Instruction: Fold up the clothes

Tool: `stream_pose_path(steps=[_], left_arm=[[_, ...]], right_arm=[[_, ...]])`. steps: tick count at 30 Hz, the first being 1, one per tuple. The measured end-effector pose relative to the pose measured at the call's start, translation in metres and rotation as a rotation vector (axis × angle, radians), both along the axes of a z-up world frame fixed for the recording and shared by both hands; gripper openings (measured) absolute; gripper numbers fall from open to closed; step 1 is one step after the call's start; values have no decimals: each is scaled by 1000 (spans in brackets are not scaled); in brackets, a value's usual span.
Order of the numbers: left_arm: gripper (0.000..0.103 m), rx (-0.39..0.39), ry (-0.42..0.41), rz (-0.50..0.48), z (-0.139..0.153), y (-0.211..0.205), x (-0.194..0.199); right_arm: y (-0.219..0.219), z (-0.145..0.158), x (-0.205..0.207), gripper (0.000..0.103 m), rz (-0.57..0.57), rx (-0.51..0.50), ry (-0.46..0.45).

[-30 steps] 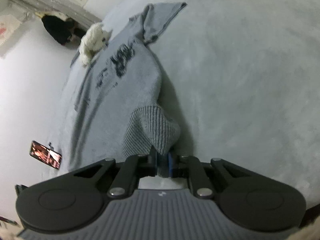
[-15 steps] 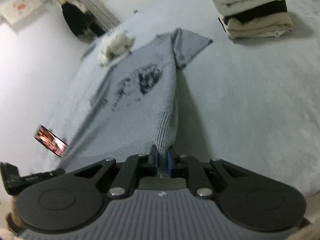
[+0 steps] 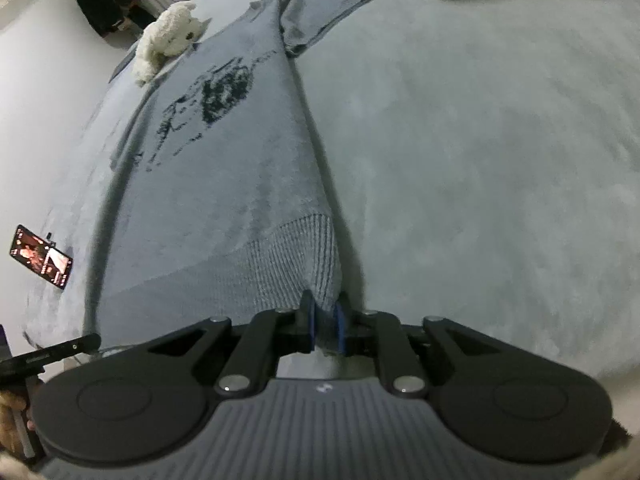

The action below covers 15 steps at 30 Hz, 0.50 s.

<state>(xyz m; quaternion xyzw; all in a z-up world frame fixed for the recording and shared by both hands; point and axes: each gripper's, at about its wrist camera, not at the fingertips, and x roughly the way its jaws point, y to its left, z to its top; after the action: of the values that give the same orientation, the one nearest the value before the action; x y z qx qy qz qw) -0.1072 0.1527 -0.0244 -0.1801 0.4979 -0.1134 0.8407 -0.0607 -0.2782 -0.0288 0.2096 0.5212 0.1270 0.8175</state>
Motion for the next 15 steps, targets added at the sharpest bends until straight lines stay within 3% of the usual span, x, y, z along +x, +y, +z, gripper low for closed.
stream_pose_path(steps=[2,6,9,15], left_arm=[[13,-19,-17,14,7,7,4],[28,-8,-38,55,16,21,20],[36,-8,-41,106,16,34,36],[38,-2,-100,279,6,58,82]], right_arm=[[0,8,1,18,17,-5,-12],[-1,27,5,39,22,-31,-60],[-1,38,15,39,9,-33,-95],[8,45,43,39,2,-5,-141]])
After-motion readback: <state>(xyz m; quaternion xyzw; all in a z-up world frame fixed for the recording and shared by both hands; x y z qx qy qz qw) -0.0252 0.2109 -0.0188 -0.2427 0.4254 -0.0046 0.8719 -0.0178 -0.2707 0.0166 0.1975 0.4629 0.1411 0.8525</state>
